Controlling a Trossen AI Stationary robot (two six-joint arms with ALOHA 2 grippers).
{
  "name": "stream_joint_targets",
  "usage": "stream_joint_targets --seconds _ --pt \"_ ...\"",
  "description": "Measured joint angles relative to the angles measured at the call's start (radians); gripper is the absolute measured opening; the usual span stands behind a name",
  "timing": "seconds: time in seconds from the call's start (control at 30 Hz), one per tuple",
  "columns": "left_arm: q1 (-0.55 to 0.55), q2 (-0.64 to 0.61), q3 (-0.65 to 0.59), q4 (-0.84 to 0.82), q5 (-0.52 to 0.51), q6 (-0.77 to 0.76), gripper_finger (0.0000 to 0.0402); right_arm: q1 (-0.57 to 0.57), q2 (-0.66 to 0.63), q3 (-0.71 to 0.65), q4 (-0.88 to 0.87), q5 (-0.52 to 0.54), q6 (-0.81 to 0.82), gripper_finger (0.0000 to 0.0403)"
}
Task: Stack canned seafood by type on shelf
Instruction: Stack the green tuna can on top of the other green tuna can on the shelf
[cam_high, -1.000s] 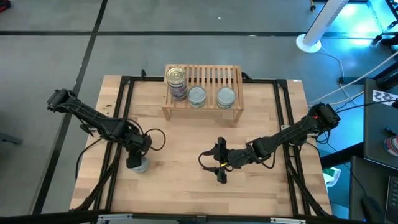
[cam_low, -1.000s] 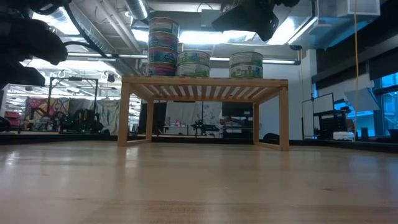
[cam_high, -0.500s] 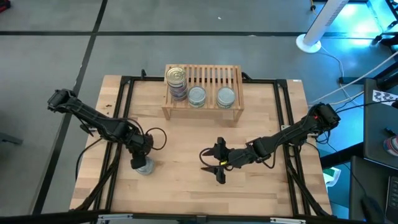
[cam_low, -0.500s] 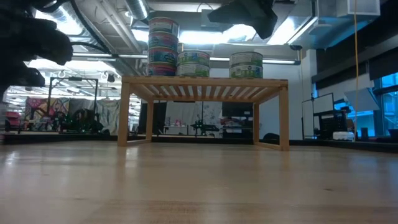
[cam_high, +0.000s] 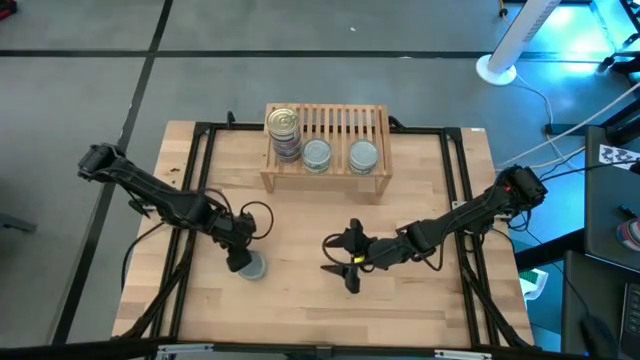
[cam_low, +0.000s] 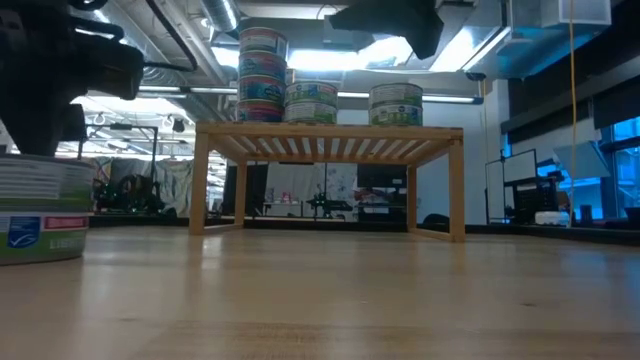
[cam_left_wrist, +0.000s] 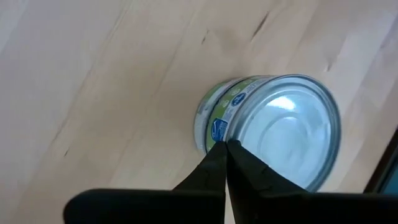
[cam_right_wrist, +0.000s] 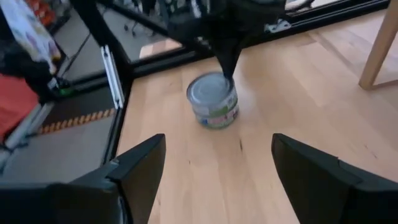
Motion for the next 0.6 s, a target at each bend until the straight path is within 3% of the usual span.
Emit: stream_joint_targets --seconds 0.27,0.6 --pt "0.003 0.088 0.006 0.119 -0.002 -0.017 0.0002 0.000 0.101 0.001 0.146 -0.003 0.190 0.0293" --pt "0.054 0.099 0.001 0.247 -0.047 -0.034 0.0003 -0.030 0.258 0.001 0.185 -0.025 0.503 0.0293"
